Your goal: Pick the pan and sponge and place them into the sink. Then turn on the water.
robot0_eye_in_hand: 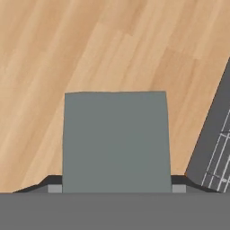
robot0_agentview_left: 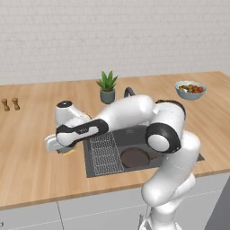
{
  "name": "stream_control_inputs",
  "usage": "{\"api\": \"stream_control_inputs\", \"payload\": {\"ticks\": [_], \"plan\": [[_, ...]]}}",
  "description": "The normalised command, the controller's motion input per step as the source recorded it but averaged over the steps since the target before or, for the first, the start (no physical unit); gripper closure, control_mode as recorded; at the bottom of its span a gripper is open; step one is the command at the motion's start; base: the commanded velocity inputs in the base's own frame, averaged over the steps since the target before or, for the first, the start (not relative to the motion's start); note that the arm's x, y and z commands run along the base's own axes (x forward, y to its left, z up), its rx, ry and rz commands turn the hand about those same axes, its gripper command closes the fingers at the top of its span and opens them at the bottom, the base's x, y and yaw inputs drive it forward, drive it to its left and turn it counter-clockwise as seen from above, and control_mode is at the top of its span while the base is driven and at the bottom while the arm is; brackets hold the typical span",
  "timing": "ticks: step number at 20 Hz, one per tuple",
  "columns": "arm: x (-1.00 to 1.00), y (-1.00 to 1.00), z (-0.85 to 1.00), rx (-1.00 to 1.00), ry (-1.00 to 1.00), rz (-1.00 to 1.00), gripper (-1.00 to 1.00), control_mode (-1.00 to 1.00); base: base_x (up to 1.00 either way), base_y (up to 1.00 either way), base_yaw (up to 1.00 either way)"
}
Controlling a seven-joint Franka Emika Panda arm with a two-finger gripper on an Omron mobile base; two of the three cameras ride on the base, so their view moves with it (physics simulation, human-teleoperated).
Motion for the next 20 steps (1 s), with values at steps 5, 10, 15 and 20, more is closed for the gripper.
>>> {"api": "stream_control_inputs", "payload": {"ticks": [5,10,15,20], "plan": [[-0.34,-0.55,0.62,-0.02,0.02,-0.22,1.00,-1.00,0.00,0.00,0.00],[-0.39,-0.93,0.35,0.00,0.06,-0.21,1.00,-1.00,0.00,0.00,0.00],[-0.06,-0.99,0.22,0.00,0.06,-0.09,1.00,-1.00,0.00,0.00,0.00],[0.00,-1.00,0.05,0.00,0.00,-0.06,1.00,-1.00,0.00,0.00,0.00]]}}
